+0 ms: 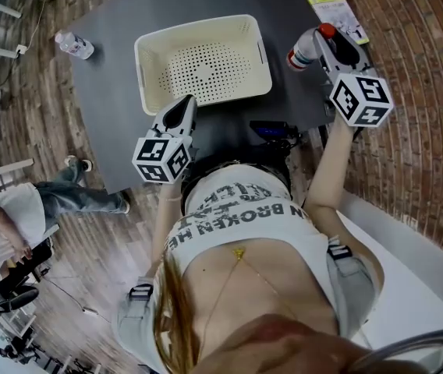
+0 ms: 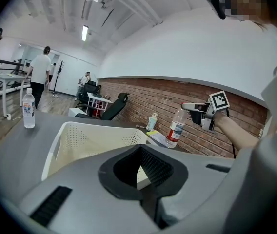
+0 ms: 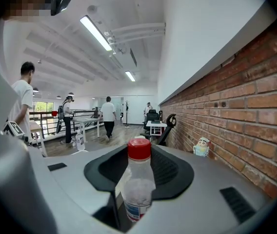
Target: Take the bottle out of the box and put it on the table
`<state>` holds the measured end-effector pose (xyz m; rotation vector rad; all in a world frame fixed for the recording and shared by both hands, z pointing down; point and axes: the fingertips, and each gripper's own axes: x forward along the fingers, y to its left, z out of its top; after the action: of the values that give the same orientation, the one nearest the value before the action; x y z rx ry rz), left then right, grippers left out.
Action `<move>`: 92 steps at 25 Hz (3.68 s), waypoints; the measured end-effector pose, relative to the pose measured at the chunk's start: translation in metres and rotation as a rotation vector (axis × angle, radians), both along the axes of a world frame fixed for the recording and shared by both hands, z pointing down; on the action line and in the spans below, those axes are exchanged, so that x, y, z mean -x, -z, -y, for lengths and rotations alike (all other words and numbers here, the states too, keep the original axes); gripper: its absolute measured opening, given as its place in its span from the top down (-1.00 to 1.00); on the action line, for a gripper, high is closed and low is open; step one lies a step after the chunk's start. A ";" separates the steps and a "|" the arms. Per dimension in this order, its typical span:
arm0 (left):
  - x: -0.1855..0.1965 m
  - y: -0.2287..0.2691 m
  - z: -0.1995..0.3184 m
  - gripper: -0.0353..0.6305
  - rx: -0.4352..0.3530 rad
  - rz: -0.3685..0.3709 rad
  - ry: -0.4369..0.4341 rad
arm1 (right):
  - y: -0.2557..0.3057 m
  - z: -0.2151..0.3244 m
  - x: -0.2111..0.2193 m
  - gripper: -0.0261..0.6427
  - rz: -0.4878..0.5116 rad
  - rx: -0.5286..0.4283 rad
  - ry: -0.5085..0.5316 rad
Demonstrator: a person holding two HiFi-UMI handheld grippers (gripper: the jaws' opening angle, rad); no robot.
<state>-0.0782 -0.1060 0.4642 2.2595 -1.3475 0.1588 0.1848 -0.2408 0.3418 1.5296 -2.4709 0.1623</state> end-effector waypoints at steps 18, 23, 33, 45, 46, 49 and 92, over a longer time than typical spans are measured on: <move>-0.020 -0.005 0.001 0.89 0.022 0.011 -0.029 | -0.027 0.003 -0.011 0.50 -0.016 0.044 -0.003; -0.018 -0.009 0.002 0.89 0.031 0.009 -0.024 | -0.056 0.006 -0.013 0.50 -0.049 0.082 -0.010; -0.012 -0.013 -0.001 0.89 0.043 0.004 -0.010 | -0.115 0.008 -0.023 0.50 -0.060 0.148 -0.041; -0.014 -0.015 -0.003 0.89 0.048 0.002 -0.017 | -0.145 0.006 -0.026 0.50 -0.084 0.167 -0.060; -0.015 -0.015 -0.003 0.89 0.047 0.002 -0.018 | -0.145 0.005 -0.026 0.50 -0.087 0.164 -0.061; -0.016 -0.015 -0.003 0.89 0.045 -0.001 -0.021 | -0.146 0.004 -0.026 0.50 -0.089 0.152 -0.062; -0.017 -0.022 -0.013 0.89 0.062 -0.018 -0.053 | -0.151 -0.004 -0.033 0.45 -0.034 0.117 -0.098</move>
<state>-0.0613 -0.0934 0.4858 2.2409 -1.2569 0.1949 0.2179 -0.2369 0.4927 1.5905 -2.3182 0.2898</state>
